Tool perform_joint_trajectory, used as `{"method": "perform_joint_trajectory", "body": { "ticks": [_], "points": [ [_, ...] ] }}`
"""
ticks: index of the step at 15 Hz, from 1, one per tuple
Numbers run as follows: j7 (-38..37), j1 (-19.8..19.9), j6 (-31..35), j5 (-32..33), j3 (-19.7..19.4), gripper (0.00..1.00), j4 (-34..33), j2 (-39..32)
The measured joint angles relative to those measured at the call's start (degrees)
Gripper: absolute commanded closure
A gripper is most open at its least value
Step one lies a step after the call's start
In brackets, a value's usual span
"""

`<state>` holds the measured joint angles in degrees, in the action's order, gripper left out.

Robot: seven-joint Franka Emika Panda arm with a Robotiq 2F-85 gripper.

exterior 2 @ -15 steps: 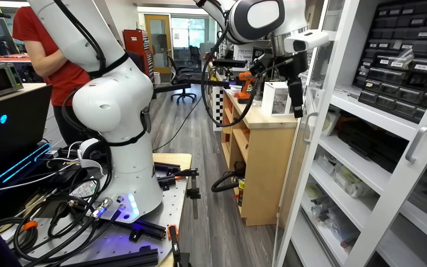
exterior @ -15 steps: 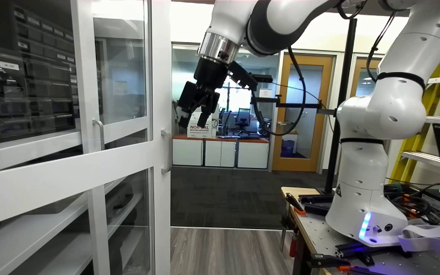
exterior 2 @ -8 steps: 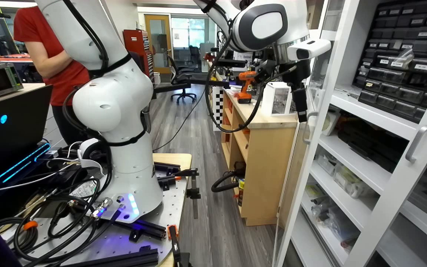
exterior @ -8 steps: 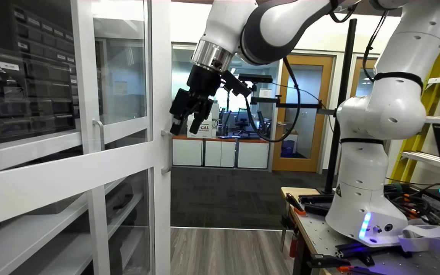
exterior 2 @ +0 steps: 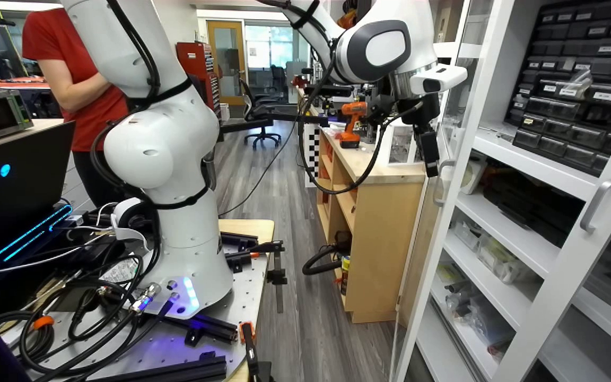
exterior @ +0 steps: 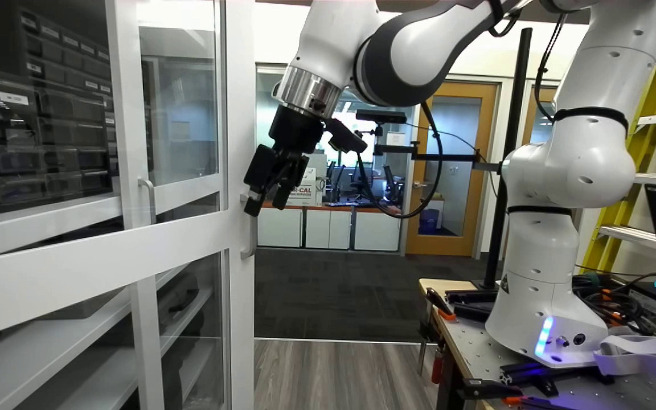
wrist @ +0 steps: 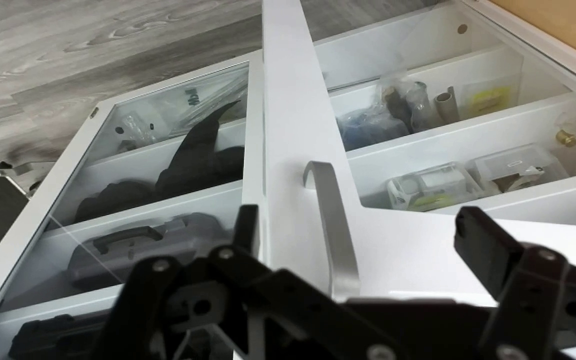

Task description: Close the door of the cabinet

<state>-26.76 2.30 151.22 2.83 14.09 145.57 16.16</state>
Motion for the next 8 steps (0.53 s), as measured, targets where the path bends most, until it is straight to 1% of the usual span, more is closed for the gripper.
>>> {"method": "perform_joint_trajectory", "body": {
  "ticks": [1, 2, 3, 5, 6, 8],
  "points": [
    [-0.4, 0.0, 0.2, 0.7, 0.2, 0.22, -0.3, -0.5],
    [-0.9, 0.0, 0.5, 1.5, 0.3, 0.29, -0.5, -0.9],
    [-1.5, 0.0, 0.9, 2.4, 0.4, 0.30, -0.7, -1.4],
    [-3.0, 0.2, 1.5, 4.5, 0.4, 0.44, -1.4, -2.5],
    [-4.0, 0.5, 1.9, 5.7, 0.4, 0.52, -1.8, -3.1],
    [-6.2, 1.2, 2.3, 8.7, 0.4, 0.64, -2.6, -4.4]
  ]
}}
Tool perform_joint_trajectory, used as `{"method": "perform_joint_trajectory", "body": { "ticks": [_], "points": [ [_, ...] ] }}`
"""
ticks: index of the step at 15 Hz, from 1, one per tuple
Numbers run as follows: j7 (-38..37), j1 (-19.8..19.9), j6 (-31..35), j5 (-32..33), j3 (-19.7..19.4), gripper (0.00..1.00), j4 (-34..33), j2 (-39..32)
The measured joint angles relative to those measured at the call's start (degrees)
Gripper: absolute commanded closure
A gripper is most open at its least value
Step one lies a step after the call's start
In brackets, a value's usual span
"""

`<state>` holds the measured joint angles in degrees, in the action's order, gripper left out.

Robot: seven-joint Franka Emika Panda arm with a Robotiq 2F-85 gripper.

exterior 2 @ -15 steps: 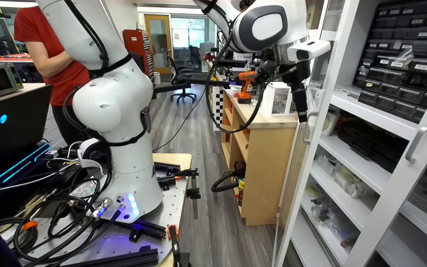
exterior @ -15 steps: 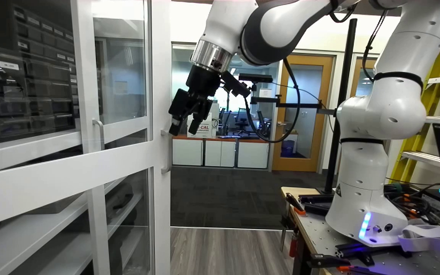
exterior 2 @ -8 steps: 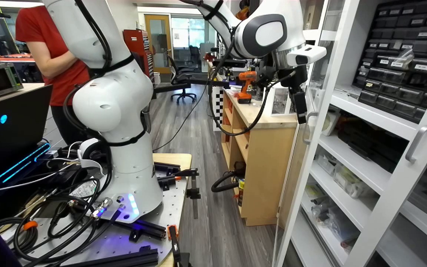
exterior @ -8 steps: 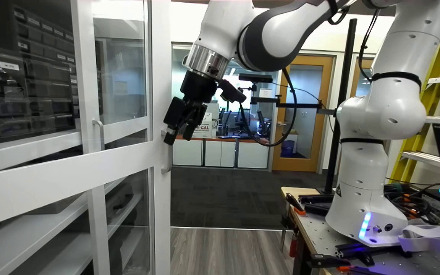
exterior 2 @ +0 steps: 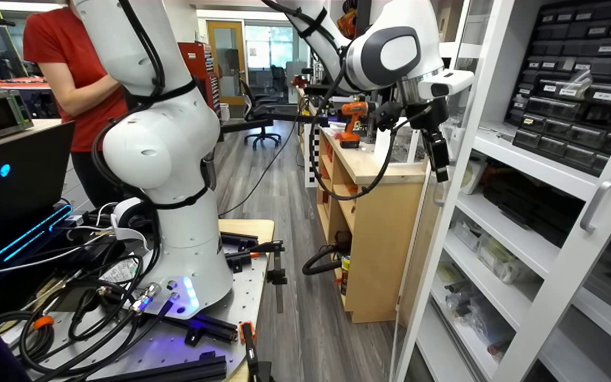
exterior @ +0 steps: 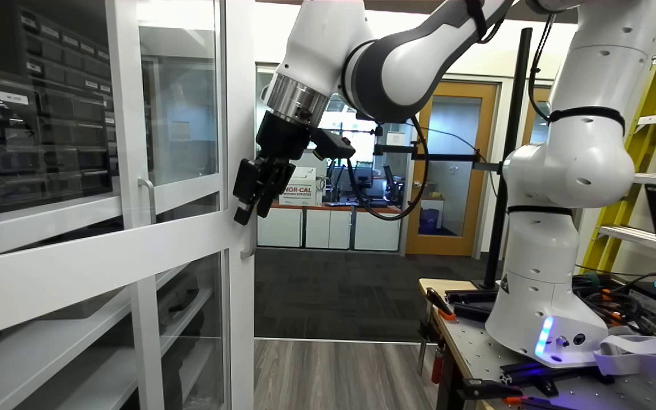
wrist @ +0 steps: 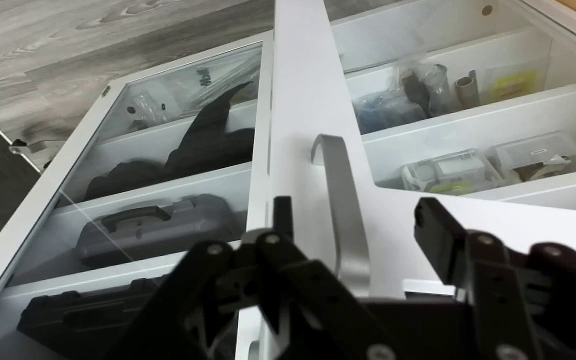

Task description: Close the door of the cabinet

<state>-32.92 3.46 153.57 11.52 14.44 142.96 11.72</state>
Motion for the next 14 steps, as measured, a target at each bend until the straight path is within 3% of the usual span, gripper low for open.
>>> {"method": "perform_joint_trajectory", "body": {
  "ticks": [5, 14],
  "points": [
    [-4.7, 0.6, 0.4, 6.8, -0.3, 0.96, -1.2, -1.8],
    [-7.5, 0.3, 0.5, 8.9, -0.6, 0.95, -1.8, -2.4]
  ]
}}
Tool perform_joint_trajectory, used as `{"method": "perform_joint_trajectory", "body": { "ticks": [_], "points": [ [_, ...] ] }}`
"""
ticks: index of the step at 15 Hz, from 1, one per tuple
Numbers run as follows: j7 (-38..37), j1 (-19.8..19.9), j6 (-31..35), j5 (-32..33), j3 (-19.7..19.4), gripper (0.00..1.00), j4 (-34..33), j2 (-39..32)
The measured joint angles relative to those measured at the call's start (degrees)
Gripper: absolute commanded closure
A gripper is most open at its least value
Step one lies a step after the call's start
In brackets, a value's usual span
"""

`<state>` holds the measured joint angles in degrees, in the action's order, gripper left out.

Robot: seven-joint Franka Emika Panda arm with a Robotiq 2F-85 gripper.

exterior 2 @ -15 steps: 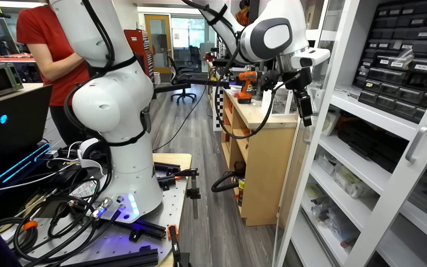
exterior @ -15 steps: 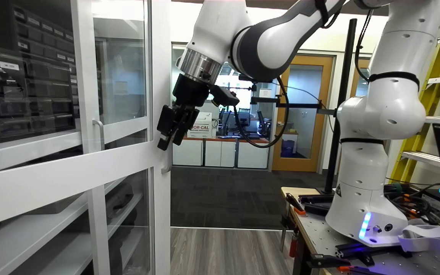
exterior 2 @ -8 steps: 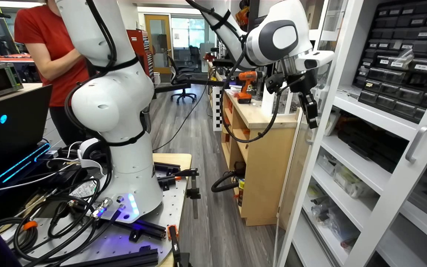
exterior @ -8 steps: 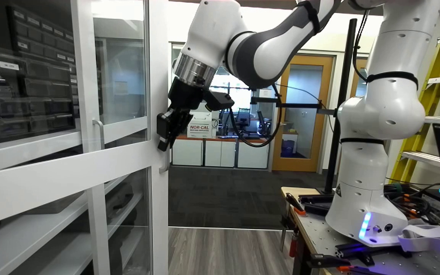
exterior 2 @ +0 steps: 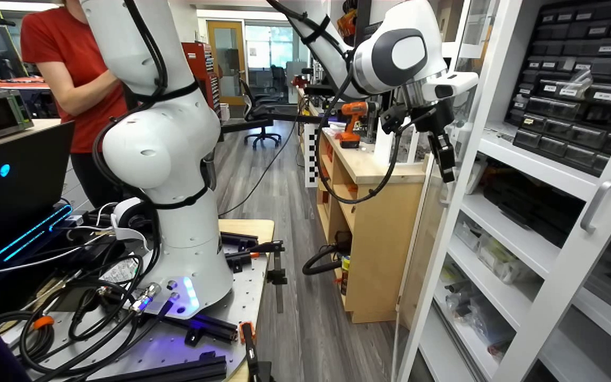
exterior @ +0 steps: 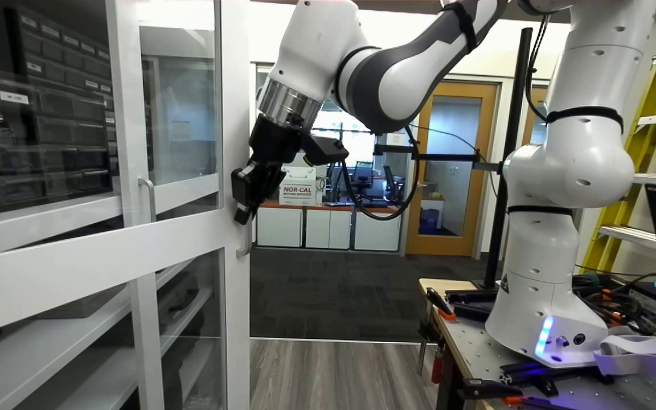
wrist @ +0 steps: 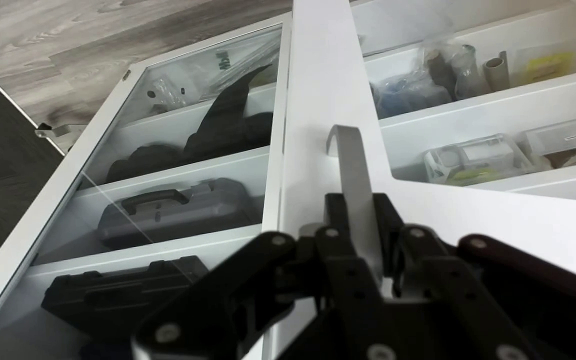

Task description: Close the door of the cabinet

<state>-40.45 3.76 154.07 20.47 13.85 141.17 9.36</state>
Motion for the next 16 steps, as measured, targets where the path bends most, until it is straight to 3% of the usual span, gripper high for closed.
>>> {"method": "perform_joint_trajectory", "body": {
  "ticks": [9, 16],
  "points": [
    [0.7, 0.6, 1.8, 3.4, -2.5, 0.95, -7.0, -7.1],
    [9.1, 0.4, 2.9, 2.0, -5.0, 0.95, -16.1, -15.2]
  ]
}}
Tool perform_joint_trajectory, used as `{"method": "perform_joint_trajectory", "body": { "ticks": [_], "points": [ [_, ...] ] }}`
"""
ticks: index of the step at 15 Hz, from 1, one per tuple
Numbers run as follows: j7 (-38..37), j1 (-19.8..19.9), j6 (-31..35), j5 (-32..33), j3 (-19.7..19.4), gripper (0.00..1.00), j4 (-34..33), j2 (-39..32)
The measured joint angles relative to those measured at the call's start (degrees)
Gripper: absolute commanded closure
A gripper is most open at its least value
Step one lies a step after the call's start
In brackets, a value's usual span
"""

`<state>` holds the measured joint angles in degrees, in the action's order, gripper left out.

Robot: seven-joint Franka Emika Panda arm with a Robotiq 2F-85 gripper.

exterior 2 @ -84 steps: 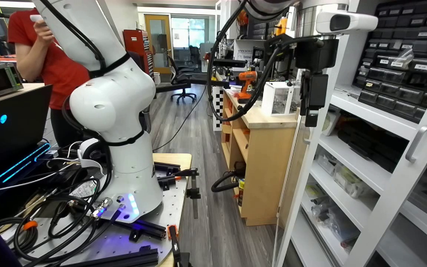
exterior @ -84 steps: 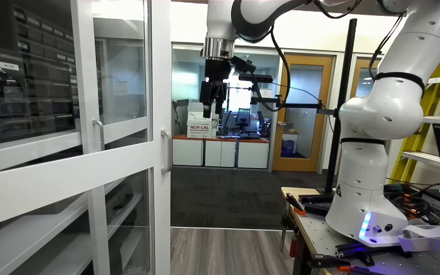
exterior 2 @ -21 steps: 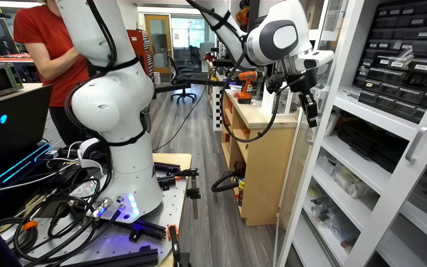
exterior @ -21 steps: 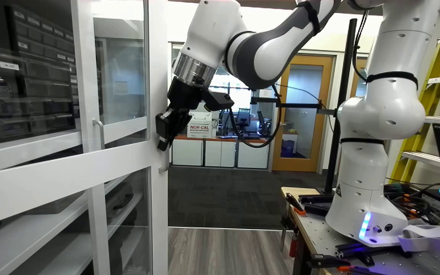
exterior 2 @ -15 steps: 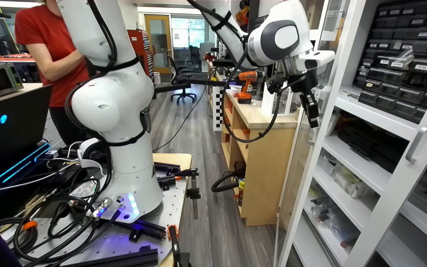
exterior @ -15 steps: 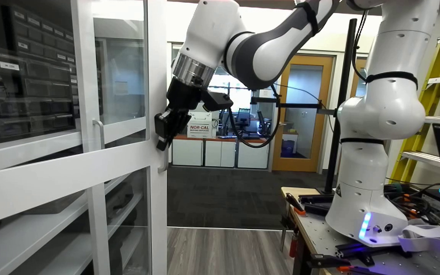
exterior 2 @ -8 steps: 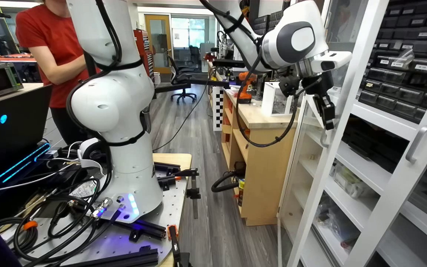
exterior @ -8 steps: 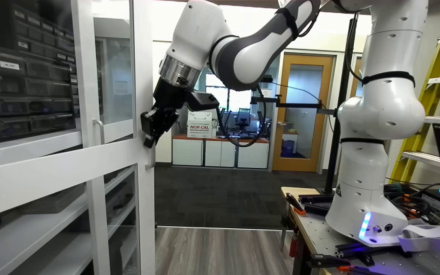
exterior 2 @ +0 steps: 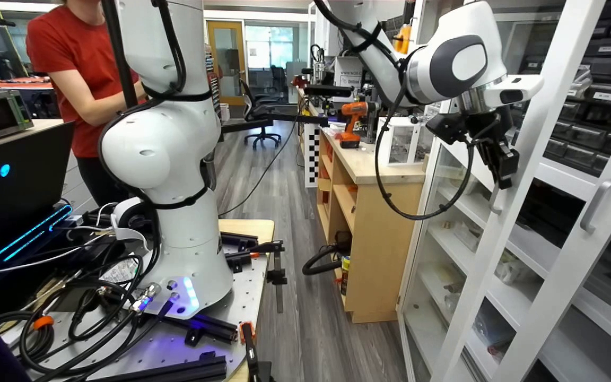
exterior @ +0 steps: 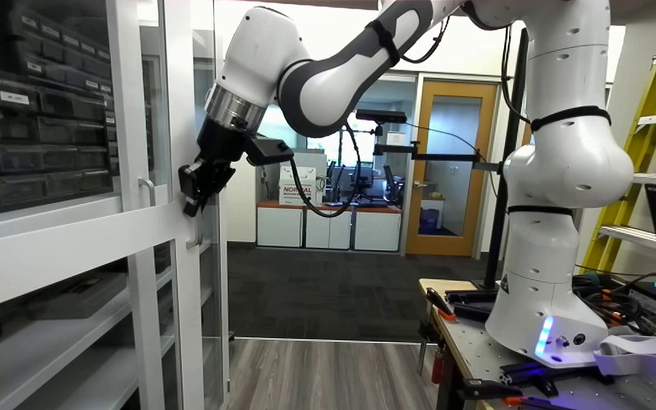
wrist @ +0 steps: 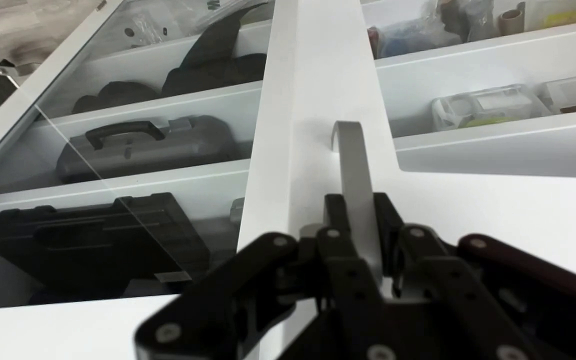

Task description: Close the door of the cabinet

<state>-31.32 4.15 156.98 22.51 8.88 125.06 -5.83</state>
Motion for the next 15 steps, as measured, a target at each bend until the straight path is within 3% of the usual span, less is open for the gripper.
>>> {"method": "perform_joint_trajectory", "body": {
  "ticks": [5, 15],
  "points": [
    [11.6, -2.8, 0.0, -6.8, -3.9, 0.95, -7.4, -5.9],
    [28.0, -3.0, -0.4, -15.6, -4.8, 0.95, -20.6, -15.8]
  ]
}}
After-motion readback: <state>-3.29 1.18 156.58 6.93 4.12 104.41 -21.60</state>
